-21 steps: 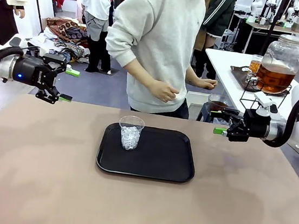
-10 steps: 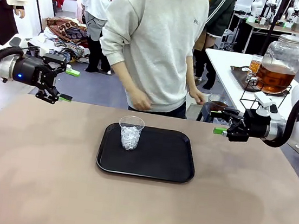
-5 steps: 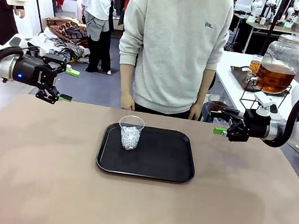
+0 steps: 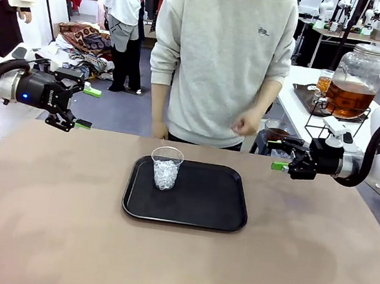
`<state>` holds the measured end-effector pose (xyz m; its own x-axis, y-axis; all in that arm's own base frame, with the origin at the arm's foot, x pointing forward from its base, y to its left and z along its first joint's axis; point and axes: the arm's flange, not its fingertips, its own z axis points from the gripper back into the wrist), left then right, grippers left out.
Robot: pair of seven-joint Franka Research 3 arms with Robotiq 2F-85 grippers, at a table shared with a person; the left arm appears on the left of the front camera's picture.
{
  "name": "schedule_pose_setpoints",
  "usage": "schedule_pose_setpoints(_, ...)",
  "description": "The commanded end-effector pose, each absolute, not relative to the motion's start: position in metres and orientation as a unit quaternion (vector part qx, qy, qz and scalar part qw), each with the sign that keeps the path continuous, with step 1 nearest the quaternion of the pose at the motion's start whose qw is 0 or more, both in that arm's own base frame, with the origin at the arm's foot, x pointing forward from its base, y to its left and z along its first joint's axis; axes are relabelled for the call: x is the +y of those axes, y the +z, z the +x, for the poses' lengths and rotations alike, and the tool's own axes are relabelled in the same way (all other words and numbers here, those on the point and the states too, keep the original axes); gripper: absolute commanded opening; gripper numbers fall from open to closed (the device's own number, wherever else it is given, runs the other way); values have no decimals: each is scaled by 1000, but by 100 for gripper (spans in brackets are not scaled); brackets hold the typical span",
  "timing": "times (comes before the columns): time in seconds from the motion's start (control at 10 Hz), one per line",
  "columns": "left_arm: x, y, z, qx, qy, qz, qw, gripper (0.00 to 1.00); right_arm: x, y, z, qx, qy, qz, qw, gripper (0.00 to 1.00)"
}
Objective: Pour the drink into the iced cup.
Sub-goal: Pick up the iced cup indicated by the human and present it to them.
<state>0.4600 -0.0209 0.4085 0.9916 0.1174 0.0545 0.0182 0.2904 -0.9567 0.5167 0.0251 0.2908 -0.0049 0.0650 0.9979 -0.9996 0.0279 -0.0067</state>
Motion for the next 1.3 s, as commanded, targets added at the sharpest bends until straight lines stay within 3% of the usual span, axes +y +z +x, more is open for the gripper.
schedule_pose_setpoints(0.0, -22, 409, 460, -60, 35, -600, 797, 100, 27, 295, 520, -490, 512, 474, 523, 100)
schedule_pose_setpoints(1.2, -22, 409, 460, -60, 35, -600, 797, 100, 27, 295, 520, -490, 512, 474, 523, 100)
